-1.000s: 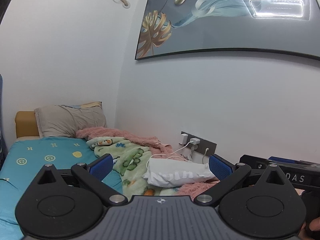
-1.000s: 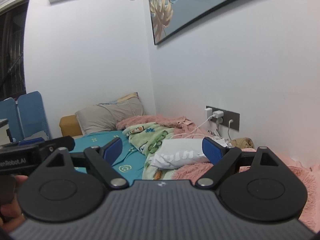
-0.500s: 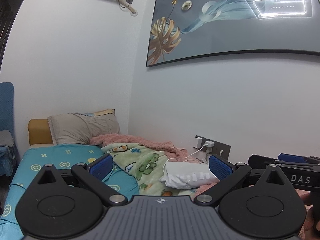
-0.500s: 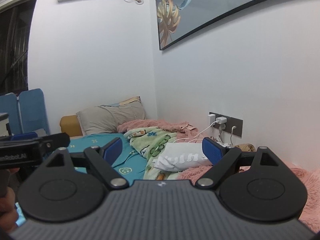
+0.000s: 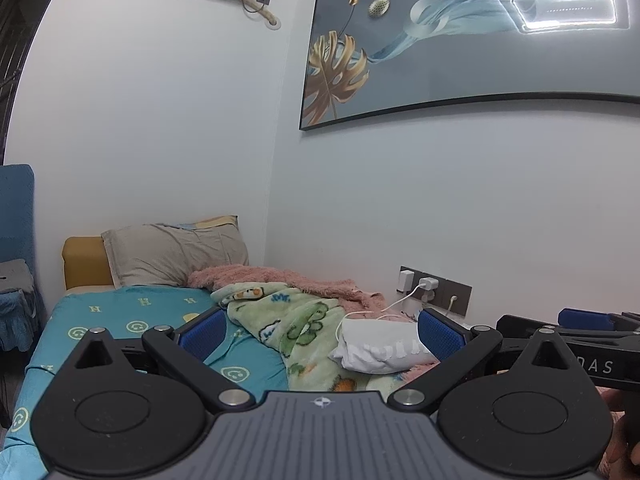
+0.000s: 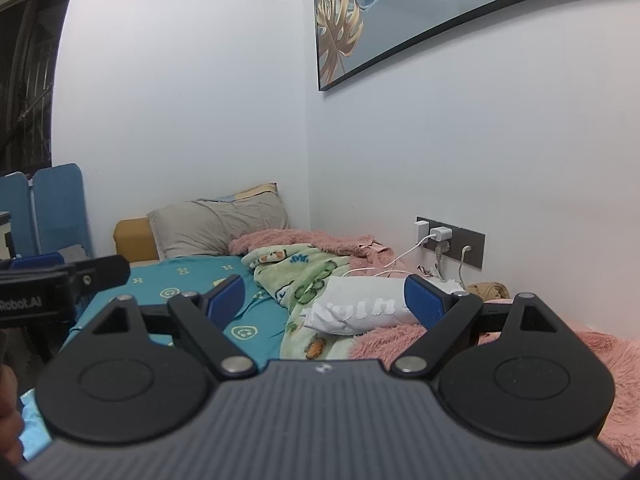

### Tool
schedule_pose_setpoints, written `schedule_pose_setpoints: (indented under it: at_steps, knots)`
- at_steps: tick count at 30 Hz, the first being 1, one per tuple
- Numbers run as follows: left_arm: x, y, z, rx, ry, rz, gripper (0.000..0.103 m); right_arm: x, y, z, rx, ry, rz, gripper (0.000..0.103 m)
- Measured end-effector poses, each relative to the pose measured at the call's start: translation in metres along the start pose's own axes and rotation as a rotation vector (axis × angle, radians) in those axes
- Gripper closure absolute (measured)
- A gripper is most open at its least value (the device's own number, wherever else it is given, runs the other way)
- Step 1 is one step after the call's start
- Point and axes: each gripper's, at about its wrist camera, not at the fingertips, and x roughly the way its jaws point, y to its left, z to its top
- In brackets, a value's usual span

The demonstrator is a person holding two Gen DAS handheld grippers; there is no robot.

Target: Fold clothes

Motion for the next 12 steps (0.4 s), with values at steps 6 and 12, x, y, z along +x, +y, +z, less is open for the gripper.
schedule_pose_setpoints:
  at_steps: [6, 12]
  knots:
    - [0.002, 0.0001, -0.0015, -0.004, 0.01, 0.003, 0.0, 0.0011, -0.0004, -0.0003, -0.003, 0.003, -0.002, 0.015]
    - [0.0008, -0.0016, -0.0017, 0.009, 0.01, -0.007, 0.0, -0.0015, -0.0007, -0.0012, -0.008, 0.0, -0.025, 0.015]
